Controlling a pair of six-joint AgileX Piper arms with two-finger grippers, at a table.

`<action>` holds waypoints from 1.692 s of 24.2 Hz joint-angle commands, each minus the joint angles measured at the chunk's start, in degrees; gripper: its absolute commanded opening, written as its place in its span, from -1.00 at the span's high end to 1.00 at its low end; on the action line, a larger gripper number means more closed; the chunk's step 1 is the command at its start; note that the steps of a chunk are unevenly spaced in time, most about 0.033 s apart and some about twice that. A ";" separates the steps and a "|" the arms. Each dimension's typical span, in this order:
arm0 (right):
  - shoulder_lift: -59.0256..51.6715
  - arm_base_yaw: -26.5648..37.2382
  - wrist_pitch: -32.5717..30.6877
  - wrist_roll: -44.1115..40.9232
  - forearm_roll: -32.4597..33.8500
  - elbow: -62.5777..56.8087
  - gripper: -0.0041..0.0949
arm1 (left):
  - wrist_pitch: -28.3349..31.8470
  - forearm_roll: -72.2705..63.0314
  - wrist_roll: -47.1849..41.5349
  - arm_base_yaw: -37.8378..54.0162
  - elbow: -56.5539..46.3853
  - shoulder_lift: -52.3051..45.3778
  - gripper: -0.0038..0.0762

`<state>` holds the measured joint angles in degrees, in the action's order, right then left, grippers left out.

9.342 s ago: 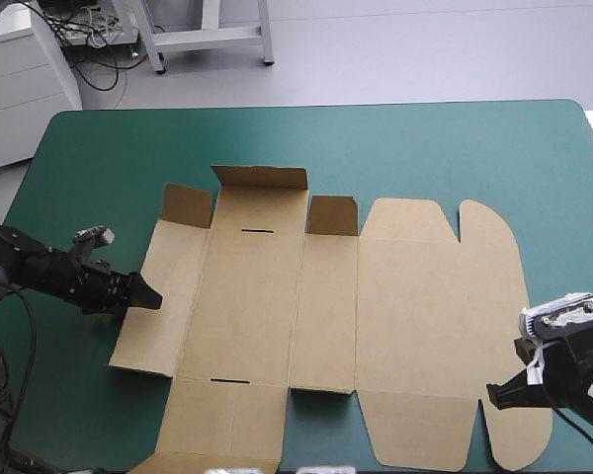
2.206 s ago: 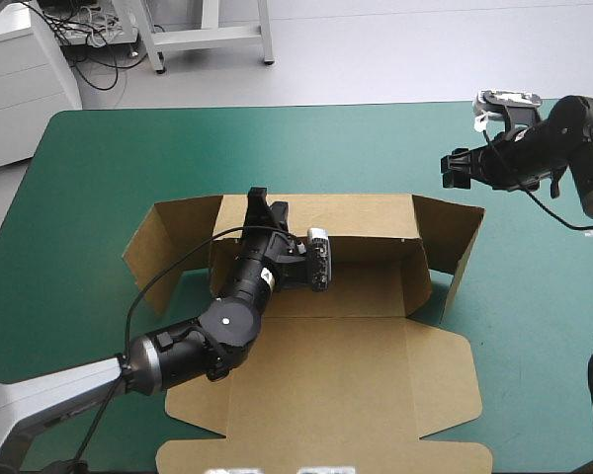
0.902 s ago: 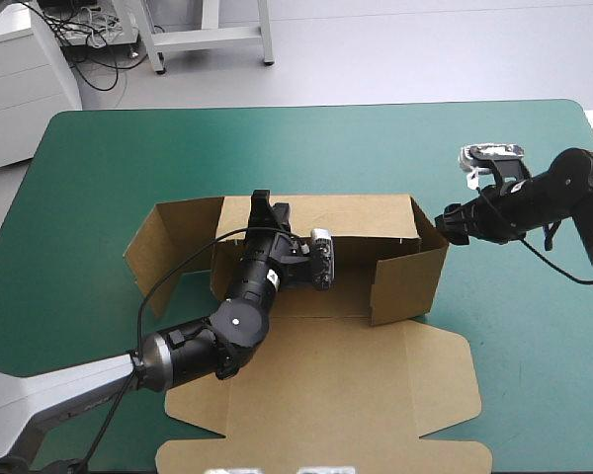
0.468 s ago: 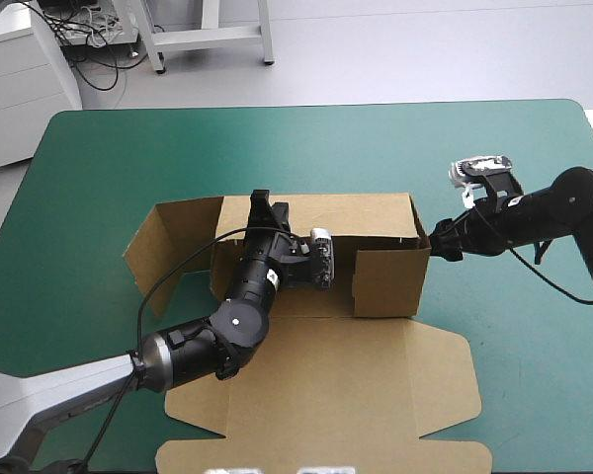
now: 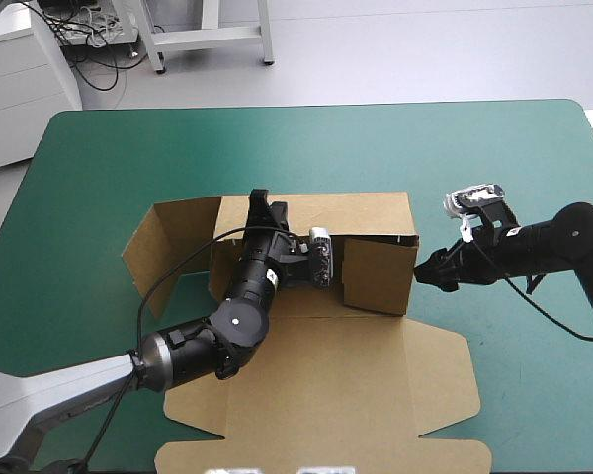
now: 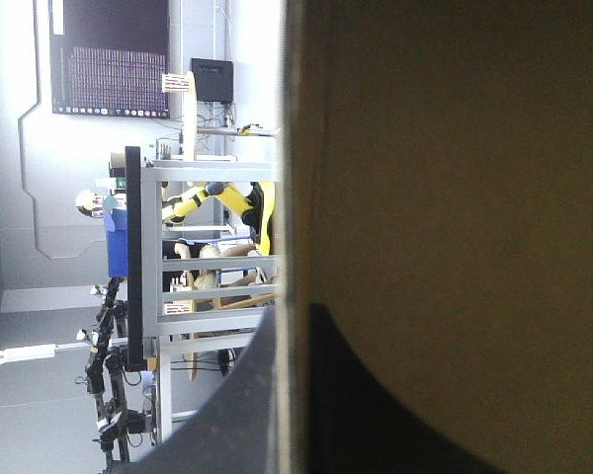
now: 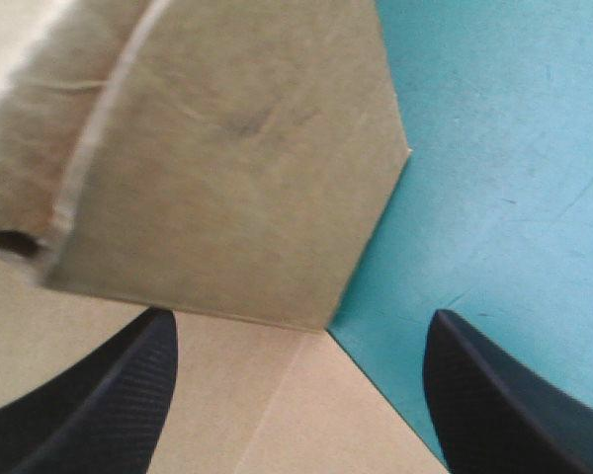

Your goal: Fold the box

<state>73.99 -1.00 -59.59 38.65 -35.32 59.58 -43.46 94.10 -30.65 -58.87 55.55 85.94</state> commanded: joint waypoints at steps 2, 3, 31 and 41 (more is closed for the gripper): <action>-2.45 0.23 1.08 2.93 -6.94 0.62 -0.38 | -2.27 2.91 -1.21 -0.28 1.65 -2.15 0.98; -2.45 0.23 0.97 3.79 -8.00 0.62 -0.38 | -2.27 2.91 -1.21 -0.28 1.65 -2.15 0.98; -0.96 -14.02 14.72 2.29 3.57 0.62 0.67 | -1.29 0.27 -1.21 -0.28 1.65 -2.15 0.98; -0.96 -14.02 16.87 0.27 5.04 0.62 0.94 | -0.71 0.49 -0.64 -3.40 1.76 -2.15 0.81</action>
<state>74.37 -15.02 -44.23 38.57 -28.75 58.85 -45.67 91.15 -30.42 -60.48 55.55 85.94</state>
